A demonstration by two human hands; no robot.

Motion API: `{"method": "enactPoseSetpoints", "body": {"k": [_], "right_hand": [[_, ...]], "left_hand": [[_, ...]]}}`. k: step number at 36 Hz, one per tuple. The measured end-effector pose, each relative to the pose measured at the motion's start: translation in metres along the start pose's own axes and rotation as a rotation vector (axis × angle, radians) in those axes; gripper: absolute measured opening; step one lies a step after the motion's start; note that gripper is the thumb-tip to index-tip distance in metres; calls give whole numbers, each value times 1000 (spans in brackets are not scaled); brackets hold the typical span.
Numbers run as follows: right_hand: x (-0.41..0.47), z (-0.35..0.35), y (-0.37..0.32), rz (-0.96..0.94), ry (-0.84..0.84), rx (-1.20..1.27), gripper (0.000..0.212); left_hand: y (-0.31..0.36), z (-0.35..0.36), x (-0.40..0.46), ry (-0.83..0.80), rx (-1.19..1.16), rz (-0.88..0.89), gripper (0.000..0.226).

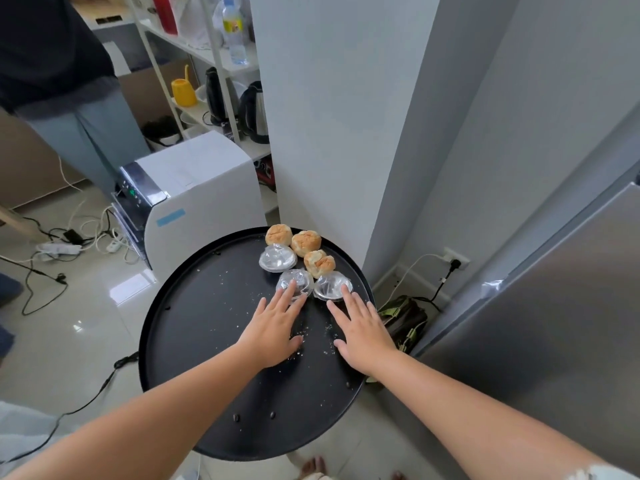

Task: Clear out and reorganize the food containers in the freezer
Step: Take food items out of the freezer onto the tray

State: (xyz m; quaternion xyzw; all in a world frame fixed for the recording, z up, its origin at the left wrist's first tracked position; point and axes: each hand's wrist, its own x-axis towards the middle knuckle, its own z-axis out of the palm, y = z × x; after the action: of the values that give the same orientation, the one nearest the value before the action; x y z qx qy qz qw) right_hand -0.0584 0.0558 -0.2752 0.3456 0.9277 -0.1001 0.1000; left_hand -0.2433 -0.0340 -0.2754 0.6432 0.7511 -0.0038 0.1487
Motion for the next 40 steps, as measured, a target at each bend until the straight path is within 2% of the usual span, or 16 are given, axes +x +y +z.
{"method": "enactPoseSetpoints", "body": {"k": [8,14,17,21,27,31,36,40], "right_hand": [[1,-8,4,3,26,73,73],[-25,-43,12,36,147,224,72],[-51,-79,26,71,186,329,72],[-102,-139,53,56,283,331,65],[-186,-220,80,86,726,178,42],[-232,-254,98,127,912,104,38],[-278,-282,124,229,1004,4,38],[-310,-298,152,340,1026,-43,39]], "left_hand": [[6,-5,-3,21,-16,10,83],[38,-50,-4,103,-120,159,78],[57,-87,-5,137,-150,270,76],[90,-147,-2,200,-127,448,66],[159,-230,9,307,-147,685,51],[216,-272,8,406,-201,926,39],[286,-305,2,477,-201,1199,35],[335,-326,7,513,-192,1289,35]]}}
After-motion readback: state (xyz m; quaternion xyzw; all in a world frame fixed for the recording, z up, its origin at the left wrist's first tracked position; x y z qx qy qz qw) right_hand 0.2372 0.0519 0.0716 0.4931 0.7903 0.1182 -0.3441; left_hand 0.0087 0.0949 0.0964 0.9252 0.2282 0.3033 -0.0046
